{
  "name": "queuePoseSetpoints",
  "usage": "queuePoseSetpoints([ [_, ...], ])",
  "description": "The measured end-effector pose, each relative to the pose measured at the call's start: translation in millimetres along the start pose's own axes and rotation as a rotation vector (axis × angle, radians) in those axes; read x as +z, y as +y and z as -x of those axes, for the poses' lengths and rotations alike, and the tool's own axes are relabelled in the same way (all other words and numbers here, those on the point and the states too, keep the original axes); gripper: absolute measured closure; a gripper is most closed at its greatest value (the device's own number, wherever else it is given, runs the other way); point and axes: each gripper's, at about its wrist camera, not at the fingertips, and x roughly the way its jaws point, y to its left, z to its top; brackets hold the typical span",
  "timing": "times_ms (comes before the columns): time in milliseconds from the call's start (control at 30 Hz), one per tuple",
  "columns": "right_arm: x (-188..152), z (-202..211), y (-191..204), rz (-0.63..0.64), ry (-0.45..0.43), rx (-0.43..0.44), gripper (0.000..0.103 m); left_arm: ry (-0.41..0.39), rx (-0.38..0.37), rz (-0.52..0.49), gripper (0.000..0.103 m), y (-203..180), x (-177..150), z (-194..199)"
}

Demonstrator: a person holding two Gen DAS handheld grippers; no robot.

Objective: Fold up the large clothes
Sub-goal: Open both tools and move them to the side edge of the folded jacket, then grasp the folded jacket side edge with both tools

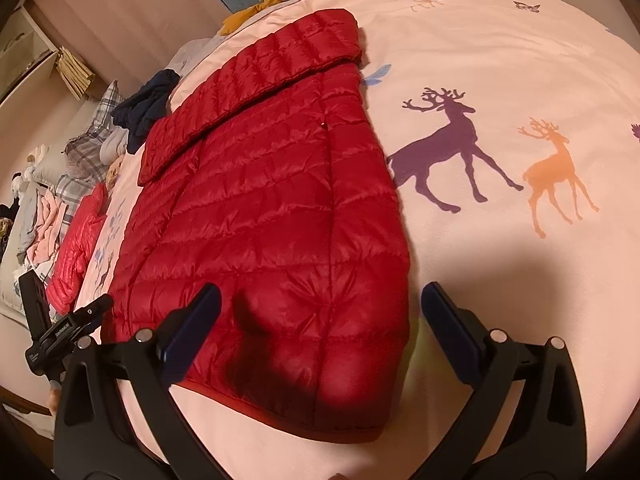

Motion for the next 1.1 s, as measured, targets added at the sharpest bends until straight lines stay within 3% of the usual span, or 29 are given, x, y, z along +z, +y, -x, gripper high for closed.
queuePoseSetpoints([
  [533, 3.2, -7.3, 6.2, 0.012, 0.007, 0.001, 0.002, 0.018, -0.044, 0.029, 0.001, 10.4, 3.9, -9.9],
  [1100, 12.9, -18.0, 5.7, -0.047, 0.001, 0.096, 0.002, 0.027, -0.307, 0.081, 0.001, 21.8, 19.0, -21.9],
])
